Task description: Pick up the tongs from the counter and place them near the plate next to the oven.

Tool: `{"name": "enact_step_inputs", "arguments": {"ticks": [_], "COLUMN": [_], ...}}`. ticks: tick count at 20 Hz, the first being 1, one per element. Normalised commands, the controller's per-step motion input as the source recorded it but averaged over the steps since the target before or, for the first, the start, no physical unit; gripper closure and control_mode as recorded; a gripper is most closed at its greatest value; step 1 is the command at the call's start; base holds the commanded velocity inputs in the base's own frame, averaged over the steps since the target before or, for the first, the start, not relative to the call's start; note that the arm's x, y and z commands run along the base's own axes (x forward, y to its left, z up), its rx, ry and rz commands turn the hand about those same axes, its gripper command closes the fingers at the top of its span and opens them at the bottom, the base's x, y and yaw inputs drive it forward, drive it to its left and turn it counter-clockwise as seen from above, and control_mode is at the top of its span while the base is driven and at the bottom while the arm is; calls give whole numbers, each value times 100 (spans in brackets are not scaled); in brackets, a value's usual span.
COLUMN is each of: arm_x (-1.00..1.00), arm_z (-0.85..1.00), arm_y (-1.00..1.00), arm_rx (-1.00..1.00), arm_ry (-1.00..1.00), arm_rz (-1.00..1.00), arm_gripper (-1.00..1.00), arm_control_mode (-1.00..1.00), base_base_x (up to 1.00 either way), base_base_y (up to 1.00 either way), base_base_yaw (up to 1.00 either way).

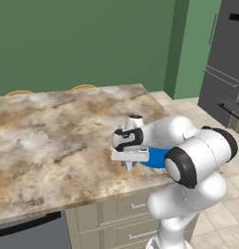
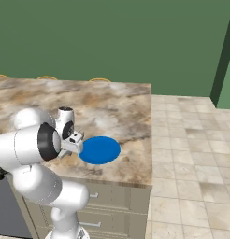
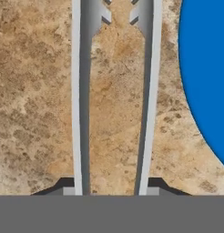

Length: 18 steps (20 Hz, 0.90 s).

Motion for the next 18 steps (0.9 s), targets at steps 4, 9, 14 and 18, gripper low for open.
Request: {"name": "enact_step_inputs", "arguments": {"ticks": [4, 9, 14, 18], "arm_x": [1, -15, -36, -64], "arm_z": [0, 59, 99, 100], "arm_y": [0, 0, 0, 0], "arm_rx": [0, 0, 0, 0], "arm_ry": [0, -8, -13, -5], "arm_rz": [-9, -6, -6, -7], "arm_gripper": [-100, -100, -100, -100], "arm_control_mode": [-100, -100, -100, -100], "base_base_x": [0, 0, 0, 0], "base_base_y": [0, 0, 0, 0], "base_base_yaw": [0, 0, 0, 0]}}
